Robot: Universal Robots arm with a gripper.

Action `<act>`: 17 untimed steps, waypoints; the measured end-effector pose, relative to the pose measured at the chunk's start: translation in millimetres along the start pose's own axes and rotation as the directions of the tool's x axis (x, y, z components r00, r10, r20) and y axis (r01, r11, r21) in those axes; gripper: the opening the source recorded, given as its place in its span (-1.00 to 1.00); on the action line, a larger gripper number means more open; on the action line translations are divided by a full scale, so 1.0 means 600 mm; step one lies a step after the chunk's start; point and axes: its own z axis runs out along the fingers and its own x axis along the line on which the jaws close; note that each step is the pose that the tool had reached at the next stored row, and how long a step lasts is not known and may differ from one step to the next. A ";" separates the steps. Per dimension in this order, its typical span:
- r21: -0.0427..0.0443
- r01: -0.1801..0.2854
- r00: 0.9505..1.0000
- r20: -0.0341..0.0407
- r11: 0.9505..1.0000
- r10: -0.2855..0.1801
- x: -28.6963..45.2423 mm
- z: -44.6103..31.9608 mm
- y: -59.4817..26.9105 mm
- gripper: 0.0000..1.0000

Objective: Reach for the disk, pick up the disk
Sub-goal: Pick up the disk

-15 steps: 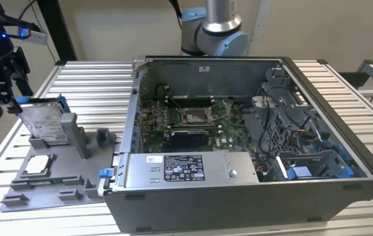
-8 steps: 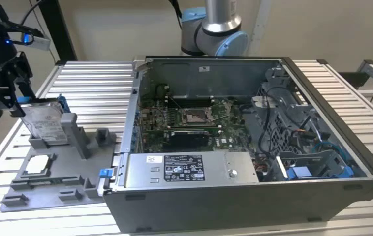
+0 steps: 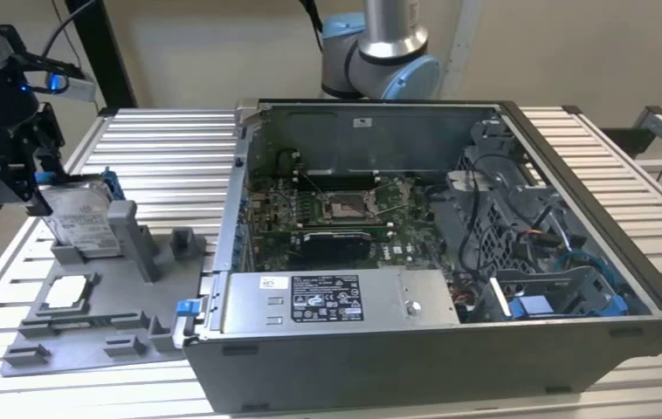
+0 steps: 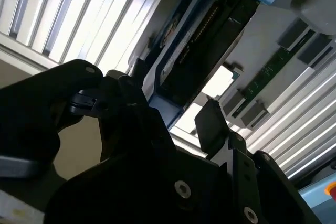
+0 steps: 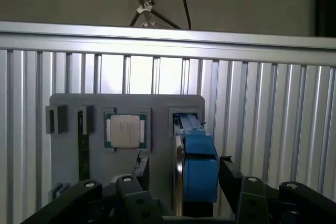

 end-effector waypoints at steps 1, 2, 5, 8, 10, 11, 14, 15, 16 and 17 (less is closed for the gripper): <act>0.000 0.000 1.000 0.000 1.000 0.000 0.000 0.003 0.000 1.00; 0.000 0.000 1.000 0.000 1.000 0.000 0.000 0.006 -0.001 1.00; 0.000 0.000 1.000 0.001 1.000 0.000 0.000 0.015 -0.002 1.00; 0.000 0.000 1.000 0.002 1.000 0.000 0.000 0.024 -0.002 1.00; 0.000 0.000 1.000 0.002 1.000 0.000 0.000 0.030 -0.002 1.00; 0.000 0.000 1.000 0.003 1.000 0.000 0.000 0.033 -0.002 1.00; 0.000 0.000 1.000 0.004 1.000 0.000 0.000 0.042 -0.002 1.00; 0.000 0.000 1.000 0.004 1.000 0.000 0.000 0.045 -0.002 1.00; 0.000 0.000 1.000 0.004 1.000 0.000 0.000 0.046 -0.002 1.00; 0.000 0.000 1.000 0.004 1.000 0.000 0.000 0.046 -0.002 1.00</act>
